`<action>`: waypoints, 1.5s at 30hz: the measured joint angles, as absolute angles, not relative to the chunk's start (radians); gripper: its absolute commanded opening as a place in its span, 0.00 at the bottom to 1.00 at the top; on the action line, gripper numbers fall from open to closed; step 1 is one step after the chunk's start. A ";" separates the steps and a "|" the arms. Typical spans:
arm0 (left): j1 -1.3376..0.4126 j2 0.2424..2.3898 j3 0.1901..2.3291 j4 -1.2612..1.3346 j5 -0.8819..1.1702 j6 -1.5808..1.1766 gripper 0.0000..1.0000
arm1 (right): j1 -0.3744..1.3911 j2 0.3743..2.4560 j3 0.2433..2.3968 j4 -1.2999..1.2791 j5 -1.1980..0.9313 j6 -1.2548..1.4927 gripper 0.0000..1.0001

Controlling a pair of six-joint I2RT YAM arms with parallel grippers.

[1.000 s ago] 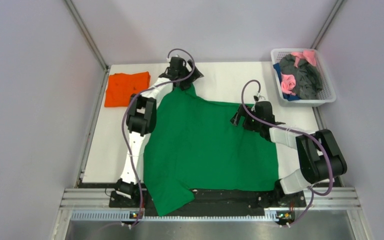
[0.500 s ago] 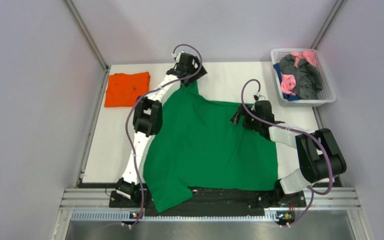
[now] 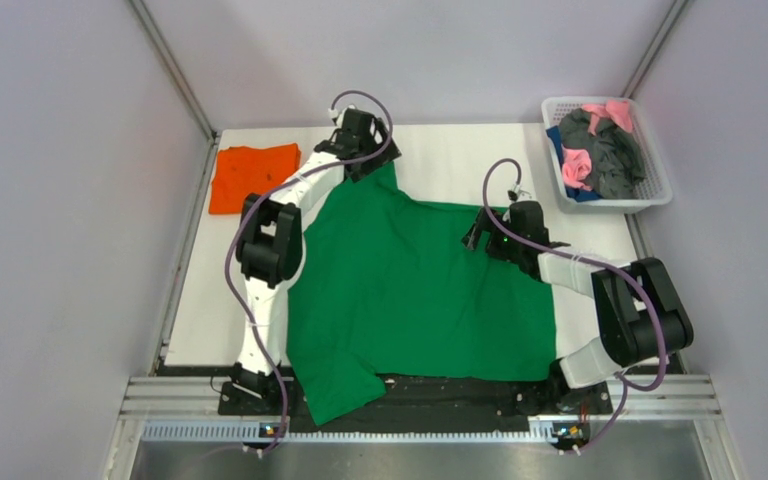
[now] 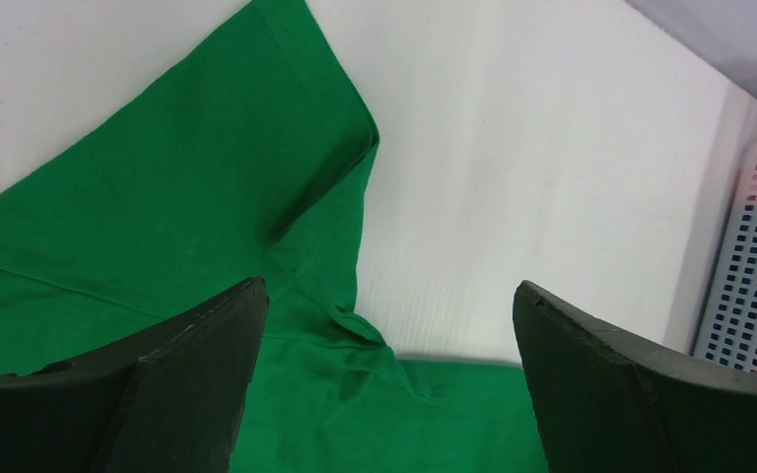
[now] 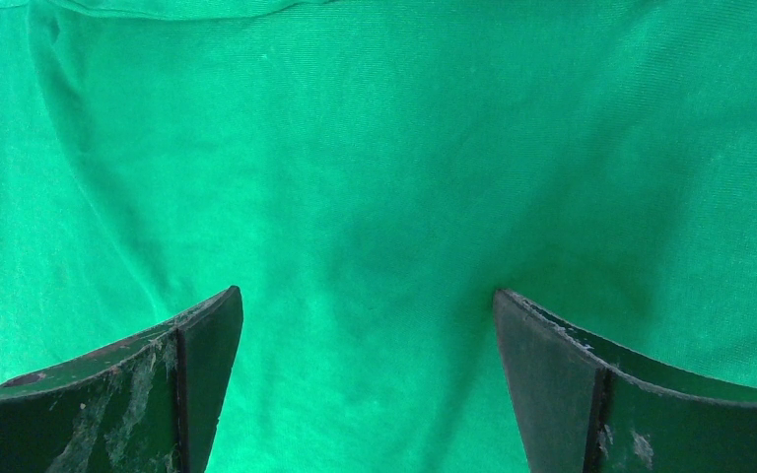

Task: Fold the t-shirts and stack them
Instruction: Flatten out the tshirt

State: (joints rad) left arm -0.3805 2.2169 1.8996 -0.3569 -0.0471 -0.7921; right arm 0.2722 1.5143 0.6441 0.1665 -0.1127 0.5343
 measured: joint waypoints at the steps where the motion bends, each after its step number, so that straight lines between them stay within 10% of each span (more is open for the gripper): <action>1: -0.381 2.225 1.901 -0.357 -0.044 -0.794 0.99 | 0.272 1.514 0.644 0.164 -0.111 0.534 0.96; 45: -0.448 2.440 2.128 -0.322 0.098 -0.820 0.99 | 0.272 1.500 0.664 0.088 -0.041 0.520 0.96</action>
State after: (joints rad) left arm -0.4477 2.4397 2.1277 -0.3222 0.0982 -0.8196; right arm 0.2722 1.4998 0.6636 0.0875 -0.0410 0.5198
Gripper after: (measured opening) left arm 0.987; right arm 0.960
